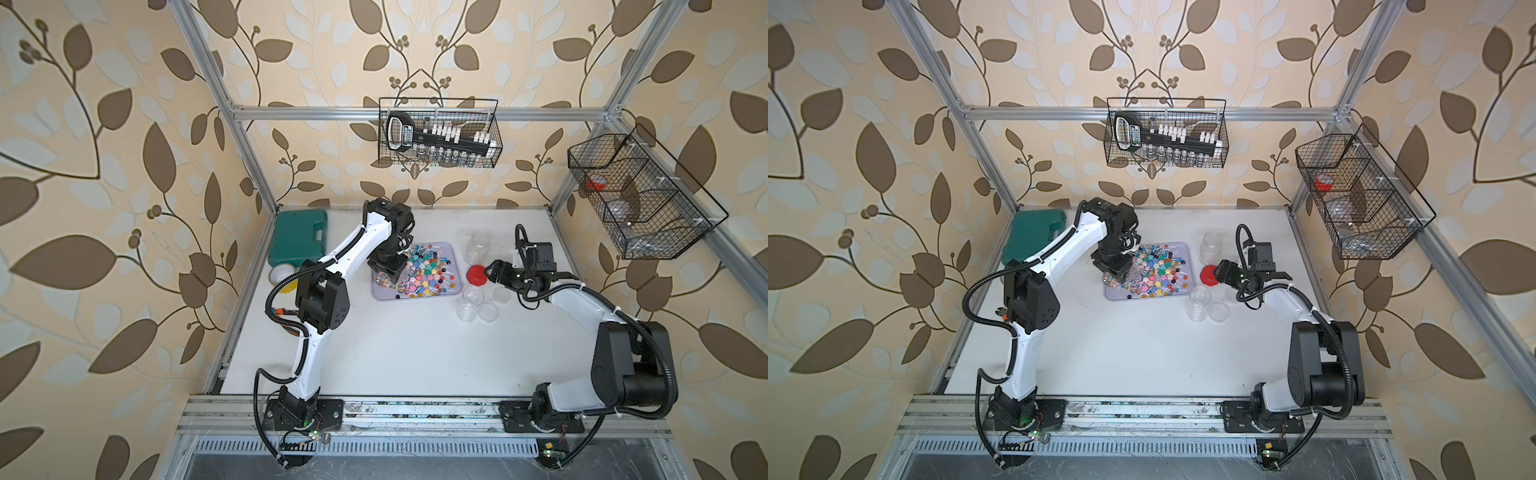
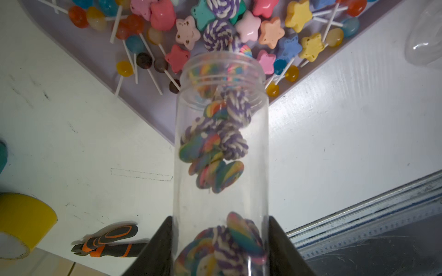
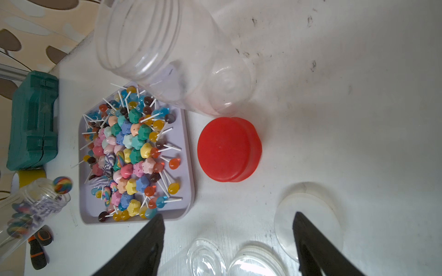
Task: Pour the candies out of the jar
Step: 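Pour the candies out of the jar onto the tray.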
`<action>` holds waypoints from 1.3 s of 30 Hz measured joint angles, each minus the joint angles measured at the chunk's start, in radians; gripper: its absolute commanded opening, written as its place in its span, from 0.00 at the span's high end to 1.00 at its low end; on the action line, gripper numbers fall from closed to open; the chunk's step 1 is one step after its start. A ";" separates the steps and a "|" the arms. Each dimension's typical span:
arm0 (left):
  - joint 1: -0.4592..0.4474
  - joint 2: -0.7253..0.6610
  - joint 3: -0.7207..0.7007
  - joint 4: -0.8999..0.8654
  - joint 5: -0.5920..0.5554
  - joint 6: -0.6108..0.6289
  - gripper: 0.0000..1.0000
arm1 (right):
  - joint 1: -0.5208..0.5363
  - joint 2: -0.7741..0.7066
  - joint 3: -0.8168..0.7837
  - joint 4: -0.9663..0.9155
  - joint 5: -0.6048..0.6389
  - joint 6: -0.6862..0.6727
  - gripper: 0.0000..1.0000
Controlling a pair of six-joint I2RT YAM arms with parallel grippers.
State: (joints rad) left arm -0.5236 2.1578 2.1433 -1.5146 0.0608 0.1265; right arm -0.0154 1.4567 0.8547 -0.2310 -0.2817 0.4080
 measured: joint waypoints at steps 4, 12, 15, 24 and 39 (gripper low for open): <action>-0.006 0.032 0.031 0.000 -0.002 0.002 0.50 | 0.000 0.001 0.000 0.005 -0.001 0.000 0.19; -0.055 0.144 0.072 0.000 0.006 0.002 0.51 | 0.000 0.004 0.000 0.006 -0.002 0.000 0.19; -0.060 0.125 0.030 0.006 -0.022 0.008 0.52 | 0.000 0.004 0.000 0.006 -0.004 0.000 0.19; 0.006 0.085 0.040 0.002 -0.035 0.005 0.52 | 0.000 0.004 0.000 0.006 -0.004 0.000 0.19; -0.021 0.051 0.042 0.033 0.011 -0.008 0.50 | 0.000 0.003 0.000 0.006 -0.006 -0.001 0.19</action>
State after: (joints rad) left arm -0.5449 2.2086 2.1849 -1.4818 0.0719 0.1184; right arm -0.0154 1.4601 0.8547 -0.2253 -0.2882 0.4068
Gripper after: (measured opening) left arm 0.534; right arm 0.808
